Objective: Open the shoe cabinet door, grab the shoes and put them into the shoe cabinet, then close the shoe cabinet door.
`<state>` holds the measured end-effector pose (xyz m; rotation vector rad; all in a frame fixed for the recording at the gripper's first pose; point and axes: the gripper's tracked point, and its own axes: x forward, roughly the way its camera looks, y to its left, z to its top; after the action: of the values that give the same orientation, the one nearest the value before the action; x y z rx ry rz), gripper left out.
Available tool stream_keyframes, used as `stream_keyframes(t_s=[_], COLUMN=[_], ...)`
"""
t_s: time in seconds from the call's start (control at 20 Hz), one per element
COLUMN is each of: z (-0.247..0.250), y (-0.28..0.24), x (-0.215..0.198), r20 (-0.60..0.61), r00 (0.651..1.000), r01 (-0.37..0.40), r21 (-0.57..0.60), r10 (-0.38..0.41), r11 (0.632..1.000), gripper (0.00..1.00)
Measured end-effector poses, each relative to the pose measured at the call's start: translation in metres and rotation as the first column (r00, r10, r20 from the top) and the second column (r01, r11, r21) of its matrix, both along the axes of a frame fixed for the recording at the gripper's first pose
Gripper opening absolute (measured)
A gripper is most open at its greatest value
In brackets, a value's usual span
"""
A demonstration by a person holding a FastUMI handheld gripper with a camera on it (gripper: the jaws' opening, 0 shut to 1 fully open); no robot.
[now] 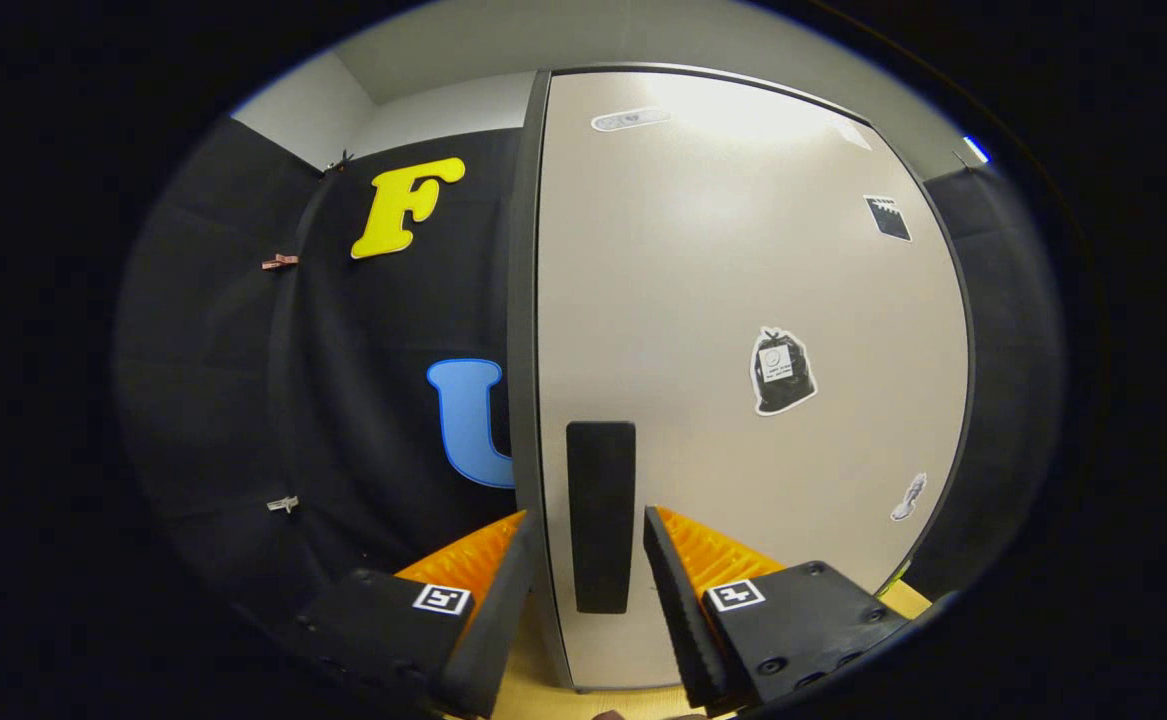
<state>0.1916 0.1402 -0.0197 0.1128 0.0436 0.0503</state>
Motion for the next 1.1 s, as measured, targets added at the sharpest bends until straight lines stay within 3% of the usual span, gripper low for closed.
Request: stream_keyframes(t_s=[0.25,0.35,0.45,0.55,0.65,0.7,0.85,0.9,1.1], z=[0.0,-0.003,-0.015,-0.008,-0.011,-0.011,-0.01,-0.008,-0.006], y=[-0.008,-0.01,-0.01,-0.012,-0.012,-0.011,-0.01,-0.012,-0.013], x=[0.01,0.017,0.025,0.017,0.017,0.018,0.013,0.012,-0.007], r20=[0.013,-0.005,-0.032,-0.018,-0.028,-0.036,-0.041,-0.039,-0.032], r00=[0.997,0.997,0.997,0.997,0.997,0.997,0.998,0.999,0.999], r01=[0.072,0.076,0.069,0.071,0.072,0.067,0.045,0.037,0.002], r21=[0.012,0.044,0.049,-0.001,-0.035,-0.027,-0.025,-0.029,-0.006], r10=[-0.072,-0.075,-0.067,-0.071,-0.073,-0.068,-0.046,-0.038,-0.002], r11=[0.997,0.996,0.996,0.997,0.997,0.997,0.999,0.999,1.0], gripper=[0.67,0.43,0.44,0.36,0.36,0.29,0.28,0.2,0.2])
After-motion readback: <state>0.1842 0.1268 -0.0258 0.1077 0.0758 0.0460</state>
